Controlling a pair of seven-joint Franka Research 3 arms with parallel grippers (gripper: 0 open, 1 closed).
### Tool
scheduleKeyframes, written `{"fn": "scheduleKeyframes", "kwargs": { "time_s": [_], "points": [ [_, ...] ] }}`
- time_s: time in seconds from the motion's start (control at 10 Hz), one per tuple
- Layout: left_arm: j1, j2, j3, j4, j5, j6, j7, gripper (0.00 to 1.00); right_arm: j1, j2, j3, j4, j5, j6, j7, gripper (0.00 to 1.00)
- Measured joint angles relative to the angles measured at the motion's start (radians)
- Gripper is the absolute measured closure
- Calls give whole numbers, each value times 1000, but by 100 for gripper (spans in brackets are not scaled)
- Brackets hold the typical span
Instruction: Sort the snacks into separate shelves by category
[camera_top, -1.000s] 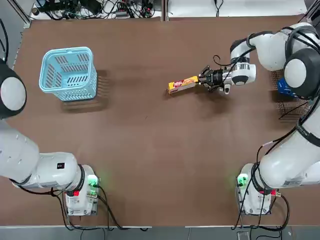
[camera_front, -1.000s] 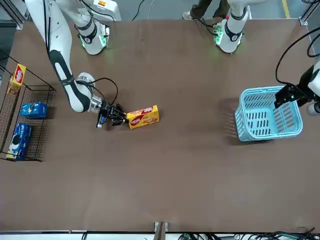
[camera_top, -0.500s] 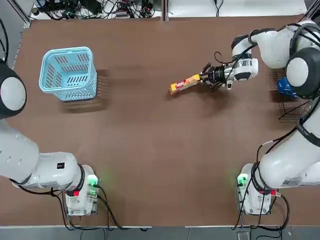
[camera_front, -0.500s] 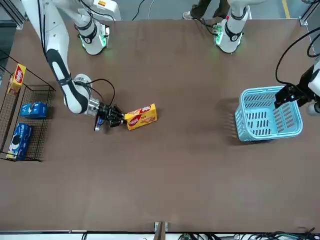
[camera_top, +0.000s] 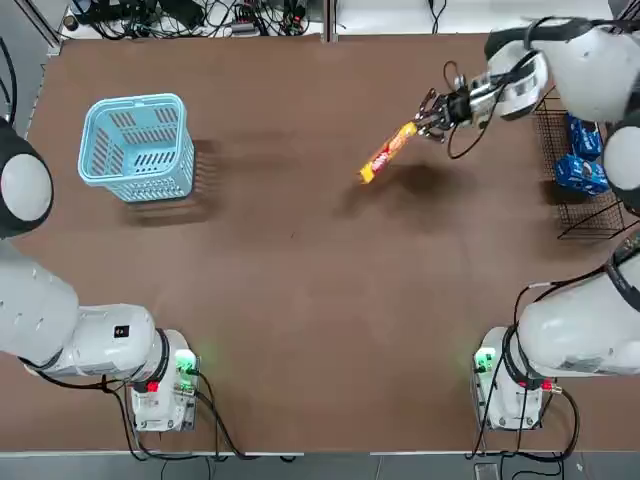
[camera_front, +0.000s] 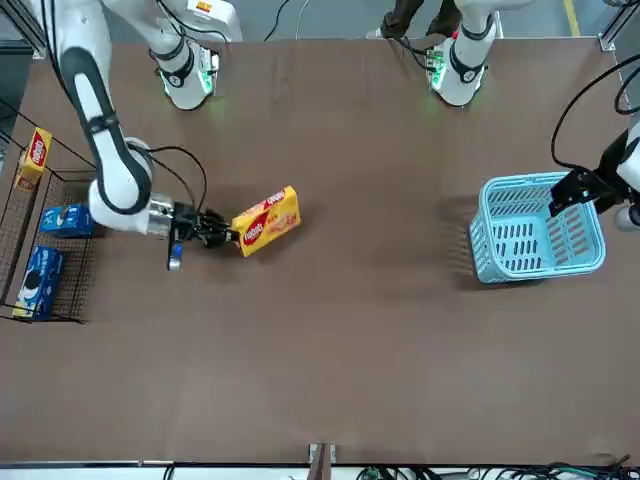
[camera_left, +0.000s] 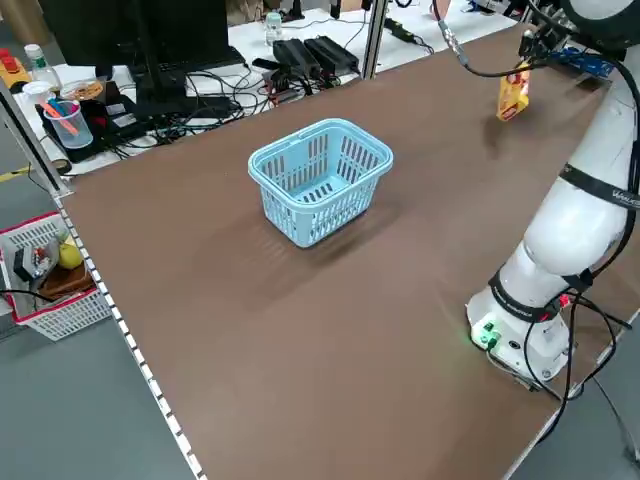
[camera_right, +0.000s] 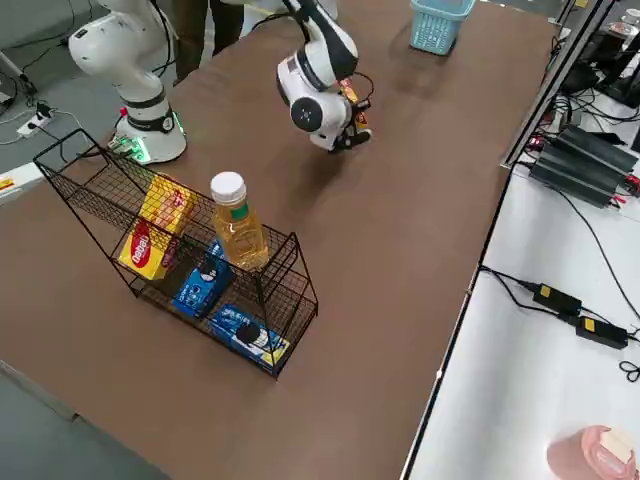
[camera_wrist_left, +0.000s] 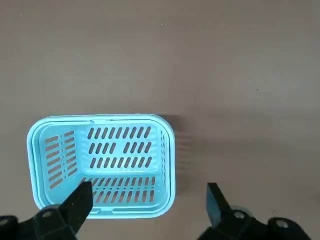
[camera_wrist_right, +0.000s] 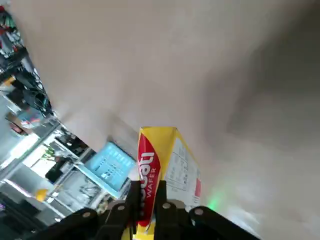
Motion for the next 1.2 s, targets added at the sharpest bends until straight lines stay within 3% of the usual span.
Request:
{"fn": "scheduleKeyframes", "kwargs": {
  "time_s": [0.4, 0.7, 1.2],
  "points": [
    [0, 0, 0, 1, 0, 0, 0, 0, -104, -46, -5, 186, -573, -153, 42, 84],
    [0, 0, 0, 1, 0, 0, 0, 0, -110, -46, 0, 345, -925, -262, 83, 84],
    [0, 0, 1, 1, 0, 0, 0, 0, -39, -48, 19, 559, -1333, -452, 109, 84]
  ]
}}
